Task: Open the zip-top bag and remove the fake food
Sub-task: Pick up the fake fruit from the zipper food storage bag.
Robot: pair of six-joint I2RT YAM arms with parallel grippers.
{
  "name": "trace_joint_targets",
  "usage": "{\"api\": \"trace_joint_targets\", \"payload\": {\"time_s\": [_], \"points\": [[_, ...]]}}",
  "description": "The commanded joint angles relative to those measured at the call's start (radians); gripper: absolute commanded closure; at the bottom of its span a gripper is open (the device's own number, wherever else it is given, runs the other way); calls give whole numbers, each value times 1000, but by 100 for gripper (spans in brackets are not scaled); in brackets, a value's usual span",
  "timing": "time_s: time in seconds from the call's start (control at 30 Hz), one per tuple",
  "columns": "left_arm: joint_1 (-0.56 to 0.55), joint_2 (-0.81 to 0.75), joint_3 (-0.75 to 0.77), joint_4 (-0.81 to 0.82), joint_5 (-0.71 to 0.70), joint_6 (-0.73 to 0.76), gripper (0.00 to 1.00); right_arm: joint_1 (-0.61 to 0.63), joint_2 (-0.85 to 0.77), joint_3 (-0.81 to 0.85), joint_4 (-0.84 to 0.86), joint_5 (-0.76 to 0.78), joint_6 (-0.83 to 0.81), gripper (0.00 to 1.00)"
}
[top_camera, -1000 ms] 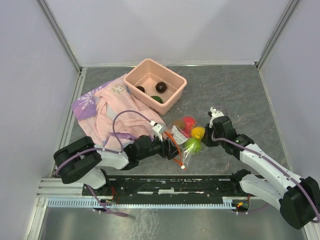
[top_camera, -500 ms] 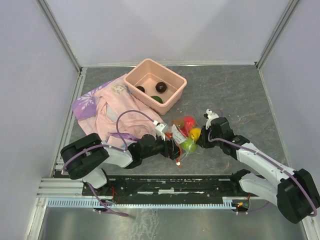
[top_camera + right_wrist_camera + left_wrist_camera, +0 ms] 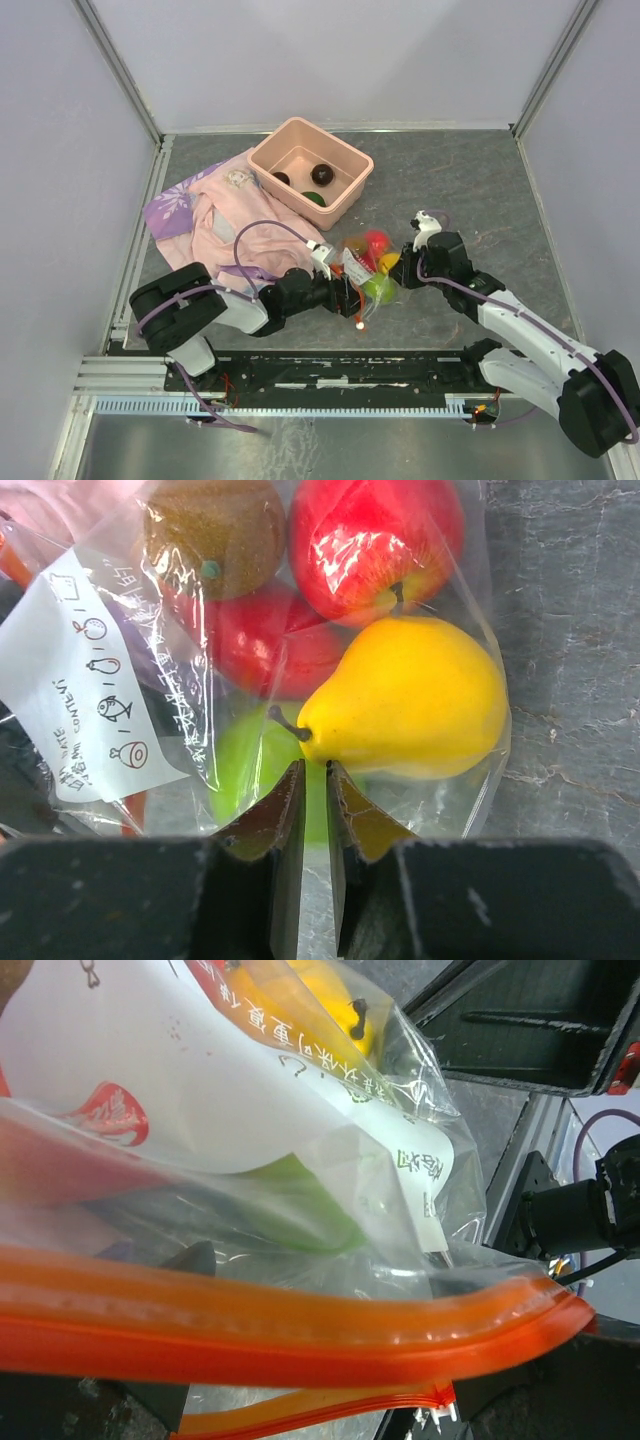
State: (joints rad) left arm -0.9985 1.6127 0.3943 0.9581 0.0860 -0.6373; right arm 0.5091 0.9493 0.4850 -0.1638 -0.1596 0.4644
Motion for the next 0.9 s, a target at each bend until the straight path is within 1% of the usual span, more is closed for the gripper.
{"api": "trace_joint_targets", "payload": {"time_s": [0.0,0.2,0.4,0.63,0.87], "points": [[9,14,19,105,12,-51,7,-1,46,40,60,-25,-13,80],[12,41,23,131,22,-70,7,-1,115,31,71,-35,-7,81],[14,59,30,132,8,-80,6,1,163,28,103,-93,-21,81],[16,63,63,35,-44,-78,4,1,200,40,136,-150,-47,78],[15,65,91,-11,-55,-81,4,18,264,52,199,-217,-59,77]]}}
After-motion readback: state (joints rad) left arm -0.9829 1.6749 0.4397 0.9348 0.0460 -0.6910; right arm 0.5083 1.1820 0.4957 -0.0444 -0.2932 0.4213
